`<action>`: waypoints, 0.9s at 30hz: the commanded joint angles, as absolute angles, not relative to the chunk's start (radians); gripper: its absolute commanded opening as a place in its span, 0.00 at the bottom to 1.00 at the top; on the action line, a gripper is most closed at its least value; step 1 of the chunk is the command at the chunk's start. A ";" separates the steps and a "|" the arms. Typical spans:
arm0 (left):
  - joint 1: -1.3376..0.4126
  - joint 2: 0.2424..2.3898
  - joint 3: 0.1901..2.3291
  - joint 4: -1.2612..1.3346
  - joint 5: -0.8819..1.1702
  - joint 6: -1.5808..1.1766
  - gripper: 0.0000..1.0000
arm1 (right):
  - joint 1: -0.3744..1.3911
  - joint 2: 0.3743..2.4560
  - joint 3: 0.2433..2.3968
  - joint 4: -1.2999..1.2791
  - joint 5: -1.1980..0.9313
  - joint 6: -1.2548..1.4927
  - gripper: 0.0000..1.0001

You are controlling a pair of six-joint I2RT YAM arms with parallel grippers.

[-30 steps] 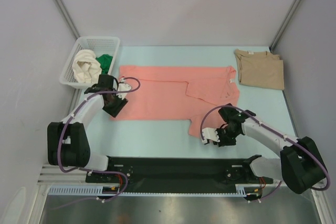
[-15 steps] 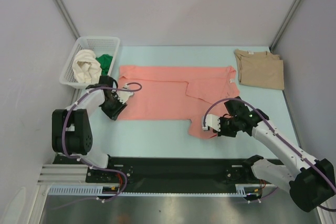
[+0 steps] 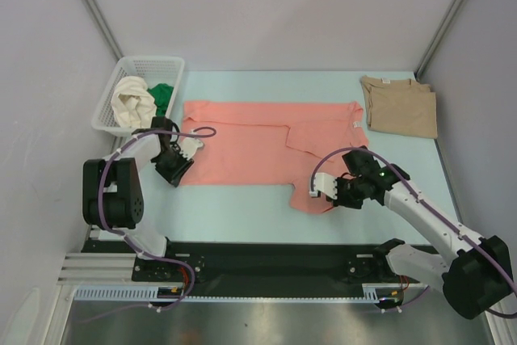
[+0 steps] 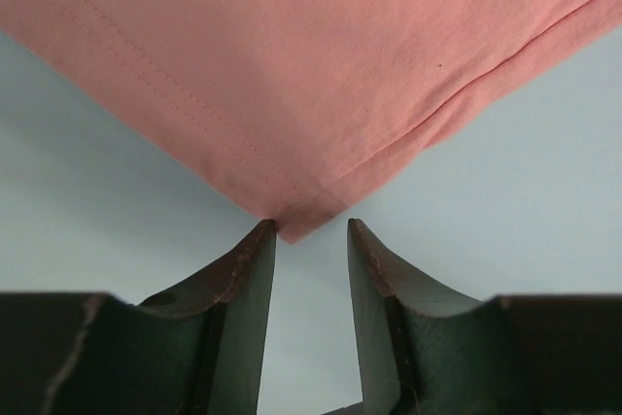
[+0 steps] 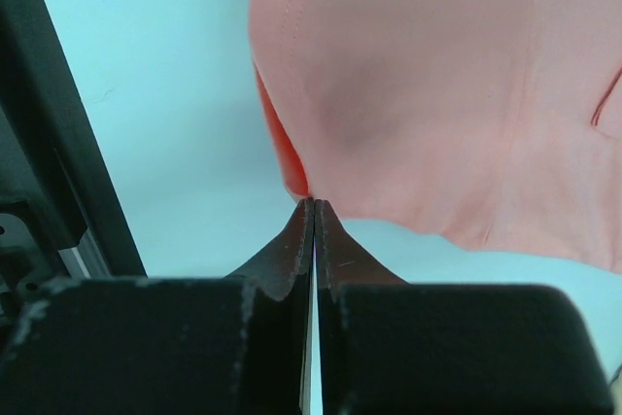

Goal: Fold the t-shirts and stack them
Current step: Fold the tshirt

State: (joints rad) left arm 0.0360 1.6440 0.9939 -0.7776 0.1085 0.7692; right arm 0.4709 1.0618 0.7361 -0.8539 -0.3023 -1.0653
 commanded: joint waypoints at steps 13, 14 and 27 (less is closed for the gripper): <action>0.048 1.700 1.011 -0.782 0.130 0.759 0.00 | 0.443 1.071 0.775 -0.790 -0.302 -0.974 0.00; 0.046 1.697 1.012 -0.788 0.135 0.759 0.00 | 0.434 1.068 0.776 -0.790 -0.304 -0.968 0.00; 0.049 1.549 1.035 -0.864 0.132 0.805 0.01 | 0.236 1.005 0.977 -0.825 -0.359 -0.819 0.00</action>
State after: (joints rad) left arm 0.0414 1.6119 0.9997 -0.8188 0.1097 0.7704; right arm 0.2508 1.0401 0.9234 -0.8192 -0.3351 -0.8730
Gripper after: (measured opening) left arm 0.009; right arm 0.009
